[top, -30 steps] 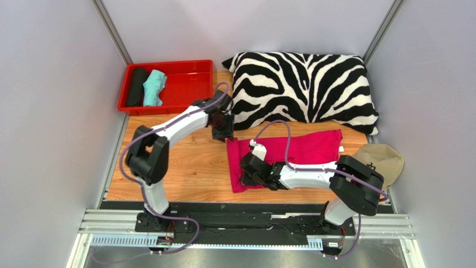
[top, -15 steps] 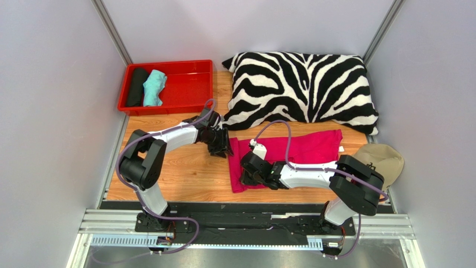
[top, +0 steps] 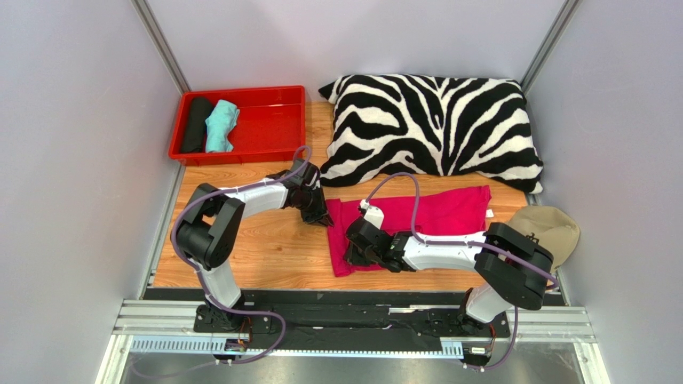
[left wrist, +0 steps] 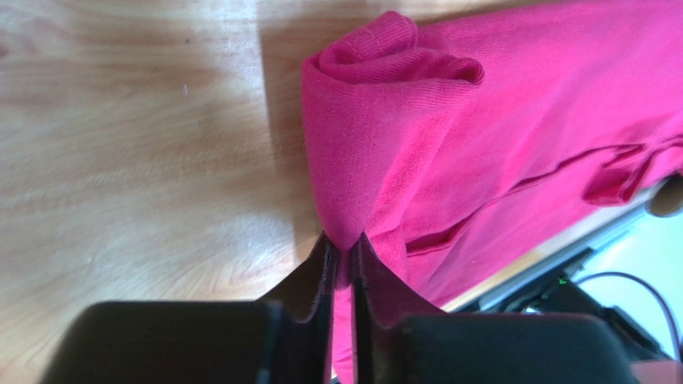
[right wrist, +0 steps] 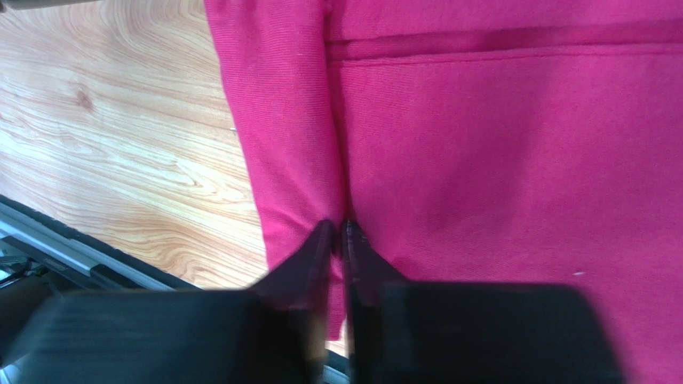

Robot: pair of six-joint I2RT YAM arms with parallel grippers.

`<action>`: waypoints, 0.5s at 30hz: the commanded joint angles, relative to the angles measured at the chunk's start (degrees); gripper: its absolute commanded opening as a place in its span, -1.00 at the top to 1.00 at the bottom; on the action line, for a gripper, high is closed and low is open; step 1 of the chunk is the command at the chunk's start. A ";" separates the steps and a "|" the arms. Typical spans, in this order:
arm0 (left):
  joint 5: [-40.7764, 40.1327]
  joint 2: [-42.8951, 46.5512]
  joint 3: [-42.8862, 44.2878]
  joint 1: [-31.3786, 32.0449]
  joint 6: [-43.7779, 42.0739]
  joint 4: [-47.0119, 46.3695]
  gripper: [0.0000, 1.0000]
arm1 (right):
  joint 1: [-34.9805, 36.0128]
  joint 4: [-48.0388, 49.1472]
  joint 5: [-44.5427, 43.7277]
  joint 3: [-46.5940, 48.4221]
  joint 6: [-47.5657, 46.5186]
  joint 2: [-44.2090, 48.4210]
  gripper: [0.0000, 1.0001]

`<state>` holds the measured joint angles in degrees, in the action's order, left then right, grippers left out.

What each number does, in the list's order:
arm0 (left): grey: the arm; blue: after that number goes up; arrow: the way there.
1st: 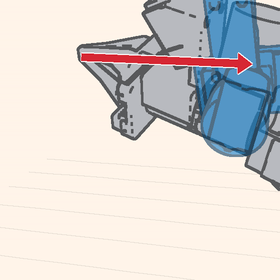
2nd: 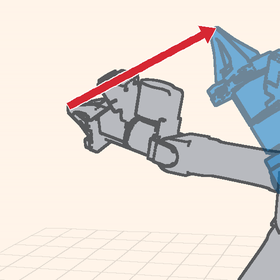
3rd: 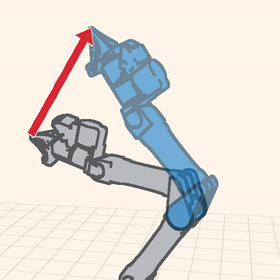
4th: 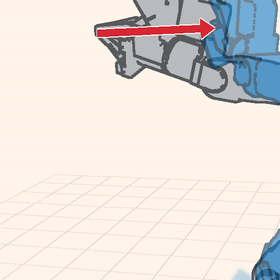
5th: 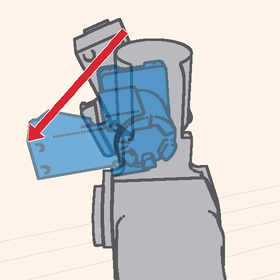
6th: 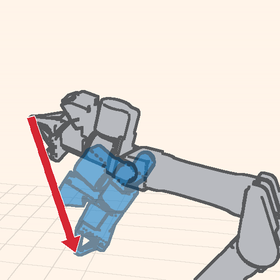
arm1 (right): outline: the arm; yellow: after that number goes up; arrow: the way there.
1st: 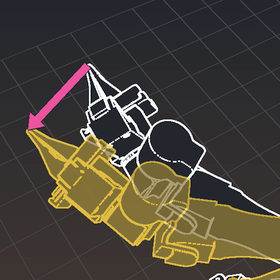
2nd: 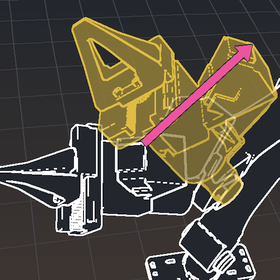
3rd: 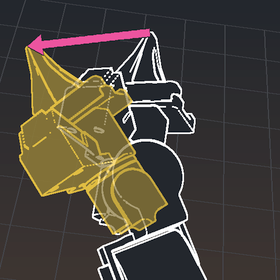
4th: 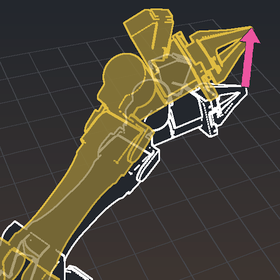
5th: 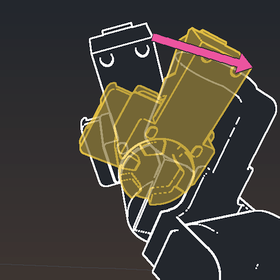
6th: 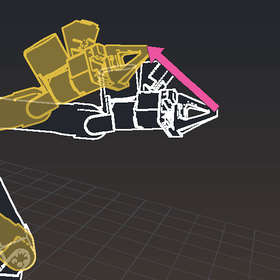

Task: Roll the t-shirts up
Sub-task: Roll the T-shirt to the center of the board.

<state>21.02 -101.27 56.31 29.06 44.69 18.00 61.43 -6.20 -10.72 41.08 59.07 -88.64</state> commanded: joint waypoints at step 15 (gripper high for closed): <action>-13.90 2.92 9.34 4.51 -1.71 24.54 0.92 | 16.96 -30.18 -28.56 23.95 -1.68 -4.25 0.22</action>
<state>9.32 -100.71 63.37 33.10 43.62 37.43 75.18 -28.64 -30.20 59.40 57.32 -88.73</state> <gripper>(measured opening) 0.112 0.384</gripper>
